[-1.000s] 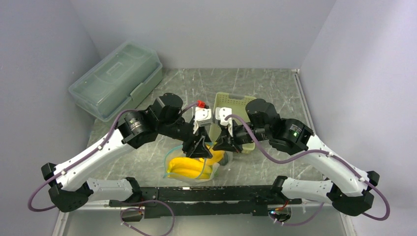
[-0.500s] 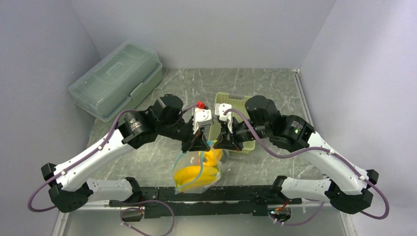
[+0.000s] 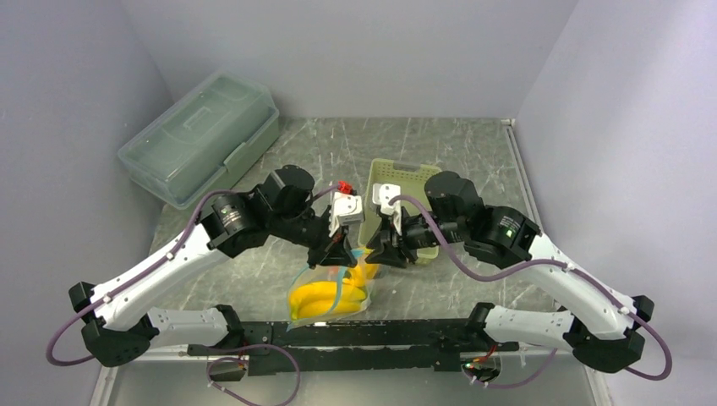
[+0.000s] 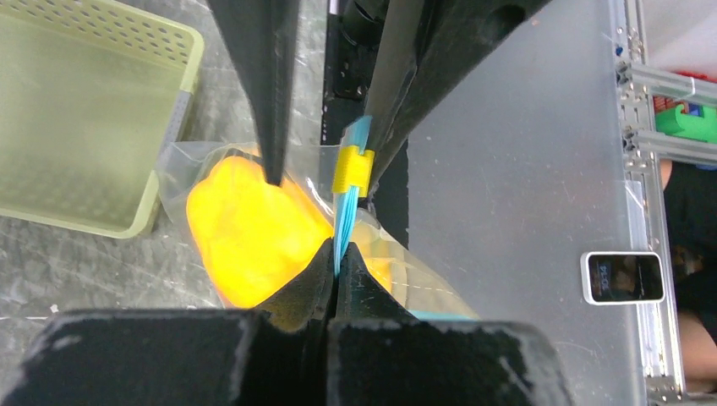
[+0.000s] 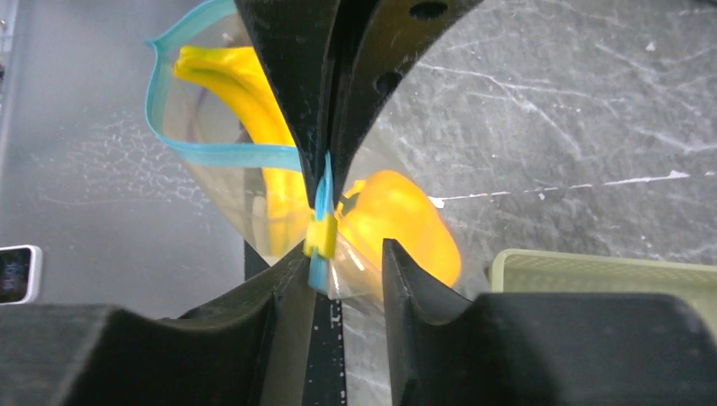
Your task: Place the food in the zip-top bag and seal the zipper
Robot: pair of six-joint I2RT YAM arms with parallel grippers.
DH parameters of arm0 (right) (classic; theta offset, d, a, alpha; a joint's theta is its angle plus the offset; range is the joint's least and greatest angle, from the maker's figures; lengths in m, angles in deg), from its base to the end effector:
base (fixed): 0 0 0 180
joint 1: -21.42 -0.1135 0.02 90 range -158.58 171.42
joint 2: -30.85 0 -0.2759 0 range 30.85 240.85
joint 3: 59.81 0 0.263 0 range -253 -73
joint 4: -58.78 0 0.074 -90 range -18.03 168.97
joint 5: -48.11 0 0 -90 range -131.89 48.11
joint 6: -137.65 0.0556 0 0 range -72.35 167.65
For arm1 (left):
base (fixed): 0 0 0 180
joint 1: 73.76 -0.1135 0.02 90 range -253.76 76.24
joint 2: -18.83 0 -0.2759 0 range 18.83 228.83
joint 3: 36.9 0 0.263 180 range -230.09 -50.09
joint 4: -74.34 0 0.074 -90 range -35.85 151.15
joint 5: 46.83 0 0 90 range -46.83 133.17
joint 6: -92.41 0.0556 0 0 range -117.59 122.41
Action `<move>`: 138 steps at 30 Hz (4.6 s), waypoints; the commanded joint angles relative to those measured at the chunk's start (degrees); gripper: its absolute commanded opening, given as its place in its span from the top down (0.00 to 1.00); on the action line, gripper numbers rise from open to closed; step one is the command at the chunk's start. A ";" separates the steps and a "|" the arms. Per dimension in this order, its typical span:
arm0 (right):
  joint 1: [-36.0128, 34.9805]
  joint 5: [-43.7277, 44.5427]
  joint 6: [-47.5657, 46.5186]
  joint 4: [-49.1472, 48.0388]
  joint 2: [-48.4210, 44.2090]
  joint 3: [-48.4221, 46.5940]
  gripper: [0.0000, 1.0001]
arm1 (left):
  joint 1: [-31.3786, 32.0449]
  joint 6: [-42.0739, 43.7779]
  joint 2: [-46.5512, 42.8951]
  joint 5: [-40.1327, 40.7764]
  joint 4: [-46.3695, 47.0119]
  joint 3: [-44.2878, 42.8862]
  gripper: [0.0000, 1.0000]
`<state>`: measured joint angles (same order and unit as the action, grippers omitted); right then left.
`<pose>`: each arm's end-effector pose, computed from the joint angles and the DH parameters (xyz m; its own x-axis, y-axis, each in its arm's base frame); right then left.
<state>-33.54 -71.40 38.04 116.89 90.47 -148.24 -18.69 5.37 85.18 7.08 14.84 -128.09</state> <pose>0.1025 0.1939 0.4184 -0.1169 -0.4198 -0.9001 -0.9926 0.0790 0.0921 0.1139 -0.2203 0.4091 -0.2767 0.4690 -0.8387 0.9555 0.0413 -0.2921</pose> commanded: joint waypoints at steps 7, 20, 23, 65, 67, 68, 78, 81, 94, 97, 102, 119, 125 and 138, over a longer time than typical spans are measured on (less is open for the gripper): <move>-0.13 -5.35 -1.37 -11.69 -6.88 7.24 0.44 | 0.39 2.63 -3.49 -7.02 -1.07 -1.02 1.00; -0.24 -12.11 -1.28 -21.48 -7.83 13.20 0.43 | 0.39 2.66 -4.70 -9.97 -1.00 -1.64 1.00; -0.24 -12.60 -0.87 -22.93 -7.42 13.72 0.49 | 0.39 2.55 -4.82 -10.61 -0.67 -1.59 1.00; -0.19 -9.63 1.37 -10.32 1.11 3.88 1.00 | 0.39 -1.50 -8.06 6.14 6.16 0.27 0.48; -0.24 -9.68 1.72 -10.45 1.21 3.79 1.00 | 0.39 -1.76 -8.12 5.88 6.99 0.75 0.49; -0.24 -9.73 1.90 -10.61 1.18 3.81 1.00 | 0.39 -1.75 -8.04 5.74 7.23 0.90 0.49; -0.24 -9.86 3.14 -11.78 1.10 3.11 1.00 | 0.39 -2.55 -7.57 5.55 9.98 3.14 0.51; -0.24 -9.90 3.40 -12.09 1.13 3.09 1.00 | 0.39 -2.61 -7.74 5.67 10.30 3.46 0.51; -0.23 -9.43 3.72 -12.50 1.23 2.90 1.00 | 0.39 -2.57 -7.61 5.86 11.52 4.20 0.58; -0.24 -9.42 3.75 -12.66 1.12 3.20 1.00 | 0.39 -2.59 -7.52 5.46 12.11 4.32 0.60; -0.24 -9.28 4.04 -13.10 0.69 3.59 1.00 | 0.40 -2.60 -6.81 4.63 11.68 4.51 0.67; -0.23 -5.94 4.21 -13.55 -2.36 4.30 1.00 | 0.43 -2.54 -7.72 5.44 9.94 4.94 1.00; -0.24 -3.65 4.06 -12.98 -4.62 3.21 1.00 | 0.43 -2.43 -8.21 6.45 8.95 5.35 1.00; -0.23 1.28 2.79 -10.49 -7.31 1.27 1.00 | 0.39 -2.19 -9.37 6.60 7.37 5.52 1.00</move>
<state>-33.80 -72.30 41.63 108.85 85.99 -142.49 -18.17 2.83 77.03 12.65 26.84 -123.06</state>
